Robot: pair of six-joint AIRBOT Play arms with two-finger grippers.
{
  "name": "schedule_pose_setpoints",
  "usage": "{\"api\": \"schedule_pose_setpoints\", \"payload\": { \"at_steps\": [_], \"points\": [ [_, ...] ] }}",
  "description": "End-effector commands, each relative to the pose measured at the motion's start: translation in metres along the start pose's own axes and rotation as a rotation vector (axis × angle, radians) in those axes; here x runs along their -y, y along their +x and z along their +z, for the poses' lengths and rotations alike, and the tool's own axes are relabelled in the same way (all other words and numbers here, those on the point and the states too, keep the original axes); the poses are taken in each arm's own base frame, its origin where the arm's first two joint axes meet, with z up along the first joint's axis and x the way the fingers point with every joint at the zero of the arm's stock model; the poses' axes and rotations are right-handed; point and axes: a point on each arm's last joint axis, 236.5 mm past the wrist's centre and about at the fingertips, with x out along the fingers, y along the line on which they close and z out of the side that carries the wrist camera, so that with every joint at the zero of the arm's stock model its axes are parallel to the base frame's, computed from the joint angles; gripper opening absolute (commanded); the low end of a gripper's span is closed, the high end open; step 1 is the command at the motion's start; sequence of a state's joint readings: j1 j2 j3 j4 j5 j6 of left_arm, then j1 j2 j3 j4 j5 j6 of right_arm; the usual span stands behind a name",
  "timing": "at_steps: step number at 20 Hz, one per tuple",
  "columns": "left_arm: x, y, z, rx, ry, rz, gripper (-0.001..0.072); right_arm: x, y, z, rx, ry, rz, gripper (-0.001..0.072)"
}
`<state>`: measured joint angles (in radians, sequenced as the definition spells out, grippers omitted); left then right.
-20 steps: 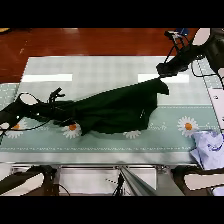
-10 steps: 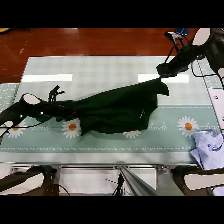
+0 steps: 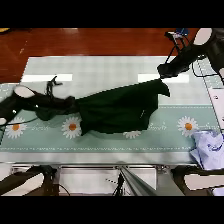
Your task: Fold the shirts.
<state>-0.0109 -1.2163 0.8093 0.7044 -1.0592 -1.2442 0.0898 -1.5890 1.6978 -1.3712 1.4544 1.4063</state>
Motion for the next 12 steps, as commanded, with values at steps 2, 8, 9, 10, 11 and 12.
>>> {"api": "schedule_pose_setpoints", "payload": {
  "at_steps": [2, 8, 9, 10, 11, 12],
  "points": [
    [0.133, -0.128, 0.059, 0.321, 0.337, -0.129, 0.0027, -0.009, -0.055, 0.009, 0.138, -0.037, -0.022, 0.0021],
    [0.264, -0.381, 0.046, 0.984, 0.64, -0.014, 0.0028, -0.043, -0.297, 0.027, 0.849, -0.116, -0.158, 0.002],
    [0.277, -0.41, 0.032, 1.072, 0.654, 0.017, 0.0028, -0.046, -0.351, 0.016, 0.996, -0.107, -0.204, 0.002],
    [0.288, -0.431, 0.018, 1.142, 0.67, 0.046, 0.0028, -0.047, -0.398, 0.001, 1.117, -0.093, -0.247, 0.0019],
    [0.298, -0.447, 0.005, 1.2, 0.687, 0.075, 0.0028, -0.047, -0.442, -0.019, 1.223, -0.071, -0.296, 0.0019],
    [0.309, -0.458, -0.011, 1.253, 0.7, 0.096, 0.0028, -0.046, -0.478, -0.041, 1.305, -0.057, -0.341, 0.0019]
  ]
}}
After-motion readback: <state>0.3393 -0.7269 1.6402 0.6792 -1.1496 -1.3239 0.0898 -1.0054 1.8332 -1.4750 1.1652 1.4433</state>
